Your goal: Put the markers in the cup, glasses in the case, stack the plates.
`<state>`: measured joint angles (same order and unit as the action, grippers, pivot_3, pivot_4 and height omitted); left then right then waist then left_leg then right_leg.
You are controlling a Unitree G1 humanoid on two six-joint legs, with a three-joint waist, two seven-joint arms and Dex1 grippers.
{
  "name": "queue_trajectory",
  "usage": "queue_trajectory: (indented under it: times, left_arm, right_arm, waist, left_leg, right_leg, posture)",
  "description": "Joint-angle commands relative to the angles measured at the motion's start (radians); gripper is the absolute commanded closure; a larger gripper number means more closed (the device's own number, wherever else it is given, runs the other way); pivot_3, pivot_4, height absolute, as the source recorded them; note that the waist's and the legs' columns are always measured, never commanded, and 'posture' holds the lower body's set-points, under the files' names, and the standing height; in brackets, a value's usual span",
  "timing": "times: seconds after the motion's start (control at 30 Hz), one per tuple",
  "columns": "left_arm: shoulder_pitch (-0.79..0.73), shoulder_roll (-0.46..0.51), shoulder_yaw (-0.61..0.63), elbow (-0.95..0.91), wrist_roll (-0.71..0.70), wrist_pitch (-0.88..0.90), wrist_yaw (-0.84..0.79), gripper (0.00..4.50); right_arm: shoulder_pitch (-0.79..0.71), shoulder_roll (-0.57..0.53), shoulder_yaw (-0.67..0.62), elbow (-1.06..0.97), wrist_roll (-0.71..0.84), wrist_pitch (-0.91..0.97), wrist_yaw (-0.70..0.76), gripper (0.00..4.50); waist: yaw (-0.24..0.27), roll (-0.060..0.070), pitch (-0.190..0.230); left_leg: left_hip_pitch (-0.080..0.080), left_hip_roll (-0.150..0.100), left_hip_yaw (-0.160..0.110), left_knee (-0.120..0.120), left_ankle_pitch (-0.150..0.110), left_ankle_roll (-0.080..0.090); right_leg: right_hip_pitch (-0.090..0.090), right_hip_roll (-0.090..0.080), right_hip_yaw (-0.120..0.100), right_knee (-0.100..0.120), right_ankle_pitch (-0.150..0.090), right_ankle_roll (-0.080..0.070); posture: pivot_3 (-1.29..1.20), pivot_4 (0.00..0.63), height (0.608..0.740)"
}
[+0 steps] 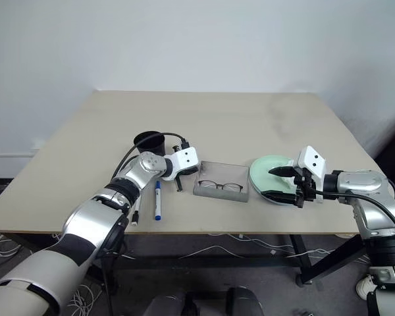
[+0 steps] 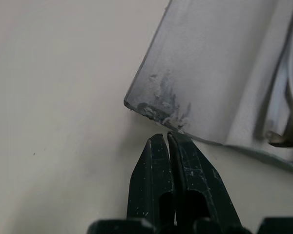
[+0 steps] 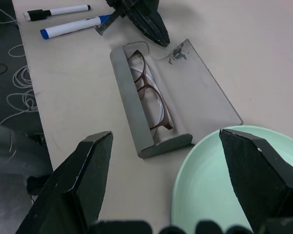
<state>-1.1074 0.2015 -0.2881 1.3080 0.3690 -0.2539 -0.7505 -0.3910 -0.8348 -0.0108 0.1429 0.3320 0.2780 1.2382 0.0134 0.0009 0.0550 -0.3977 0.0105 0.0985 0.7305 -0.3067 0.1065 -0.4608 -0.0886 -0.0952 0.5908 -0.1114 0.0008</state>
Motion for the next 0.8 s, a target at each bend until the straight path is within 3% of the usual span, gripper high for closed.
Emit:
queue_trajectory:
  times: [0.03,0.77,0.8]
  left_arm:
    - [-0.009,0.011,0.026,-0.055,-0.039,-0.032,-0.033,4.48]
    - [0.032,0.034,0.05,-0.107,-0.117,0.038,-0.228,4.48]
    - [0.024,0.037,0.056,-0.108,-0.122,0.052,-0.23,4.32]
  right_arm:
    - [-0.034,-0.001,-0.012,-0.001,-0.002,-0.018,0.002,0.71]
    - [-0.04,0.006,-0.012,0.005,-0.011,-0.022,0.003,0.71]
    - [-0.042,0.006,-0.011,0.008,-0.012,-0.022,0.003,0.71]
  waist:
    - [0.0,0.0,0.0]
    - [0.0,0.0,0.0]
    - [0.0,0.0,0.0]
  left_leg:
    - [0.0,0.0,0.0,0.0,0.0,0.0]
    - [0.0,0.0,0.0,0.0,0.0,0.001]
    - [0.0,0.0,0.0,0.0,0.0,0.001]
  right_leg:
    - [0.0,0.0,0.0,0.0,0.0,0.0]
    - [0.0,0.0,0.0,0.0,0.0,0.0]
    - [0.0,0.0,0.0,0.0,0.0,0.0]
  posture:
    - [0.0,0.0,0.74]
    - [0.0,0.0,0.74]
    - [0.0,0.0,0.74]
